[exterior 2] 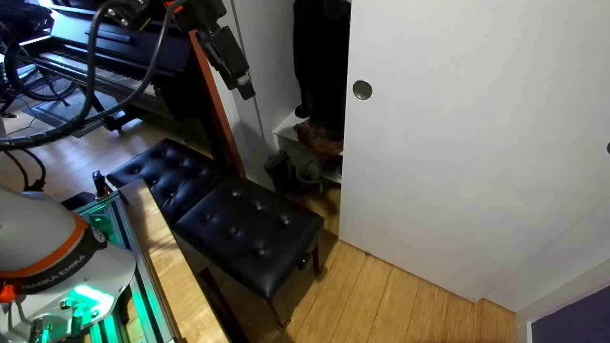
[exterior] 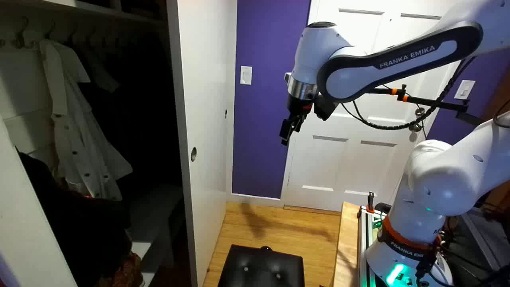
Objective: Slide the wardrobe door to the left
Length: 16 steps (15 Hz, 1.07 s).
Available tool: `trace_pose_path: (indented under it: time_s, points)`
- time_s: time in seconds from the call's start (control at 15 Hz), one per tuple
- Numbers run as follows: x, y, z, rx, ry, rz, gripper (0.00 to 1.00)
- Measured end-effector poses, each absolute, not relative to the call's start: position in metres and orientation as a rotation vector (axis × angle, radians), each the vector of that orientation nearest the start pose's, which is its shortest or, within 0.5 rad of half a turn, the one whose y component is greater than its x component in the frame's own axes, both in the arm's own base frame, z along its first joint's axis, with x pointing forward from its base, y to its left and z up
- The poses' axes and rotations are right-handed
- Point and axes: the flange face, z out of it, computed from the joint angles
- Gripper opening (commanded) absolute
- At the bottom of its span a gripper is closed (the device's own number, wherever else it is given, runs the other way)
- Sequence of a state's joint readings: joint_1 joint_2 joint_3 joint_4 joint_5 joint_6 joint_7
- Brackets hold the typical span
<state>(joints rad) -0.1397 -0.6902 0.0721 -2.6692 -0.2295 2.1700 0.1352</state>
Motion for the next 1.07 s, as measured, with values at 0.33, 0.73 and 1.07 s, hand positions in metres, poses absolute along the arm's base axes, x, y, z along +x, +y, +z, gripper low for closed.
trace_pose_path:
  time_s: [0.33, 0.73, 1.07]
  points:
    - [0.354, -0.033, 0.465, -3.363, 0.173, -0.325, 1.0]
    - [0.354, -0.033, 0.465, -3.363, 0.173, -0.325, 1.0]
    - [0.366, -0.043, 0.464, -3.338, 0.244, -0.377, 1.0]
